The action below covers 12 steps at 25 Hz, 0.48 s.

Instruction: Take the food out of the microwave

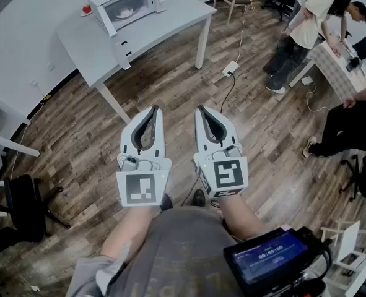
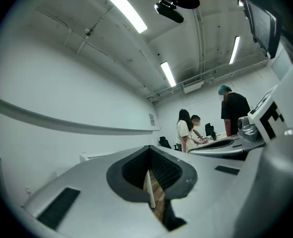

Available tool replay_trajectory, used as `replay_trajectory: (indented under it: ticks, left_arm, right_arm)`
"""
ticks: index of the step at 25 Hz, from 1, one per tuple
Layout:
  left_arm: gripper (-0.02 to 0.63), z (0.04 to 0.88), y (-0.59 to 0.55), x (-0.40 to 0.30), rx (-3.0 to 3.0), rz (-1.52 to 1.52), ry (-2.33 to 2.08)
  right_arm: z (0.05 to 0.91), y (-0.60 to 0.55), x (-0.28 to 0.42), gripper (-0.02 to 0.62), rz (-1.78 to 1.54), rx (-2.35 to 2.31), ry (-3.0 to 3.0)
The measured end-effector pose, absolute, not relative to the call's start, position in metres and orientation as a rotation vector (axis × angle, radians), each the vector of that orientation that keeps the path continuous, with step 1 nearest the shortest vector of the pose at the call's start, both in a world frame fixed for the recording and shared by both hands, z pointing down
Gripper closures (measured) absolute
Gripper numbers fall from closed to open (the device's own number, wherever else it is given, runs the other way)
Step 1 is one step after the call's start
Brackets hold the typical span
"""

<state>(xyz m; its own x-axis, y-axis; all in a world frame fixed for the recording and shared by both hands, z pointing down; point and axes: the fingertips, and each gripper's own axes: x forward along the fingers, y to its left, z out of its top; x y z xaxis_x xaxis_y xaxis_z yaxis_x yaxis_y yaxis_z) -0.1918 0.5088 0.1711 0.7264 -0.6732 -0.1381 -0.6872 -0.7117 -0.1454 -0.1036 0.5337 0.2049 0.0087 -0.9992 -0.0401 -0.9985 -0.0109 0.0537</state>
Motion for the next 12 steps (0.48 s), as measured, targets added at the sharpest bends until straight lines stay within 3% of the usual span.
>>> replay_trajectory:
  ticks: [12]
  left_arm:
    - [0.600,0.178,0.520,-0.169,-2.746,0.062,1.104]
  right_arm:
    - [0.209,0.544,-0.084,0.589,-0.088,2.214,-2.217]
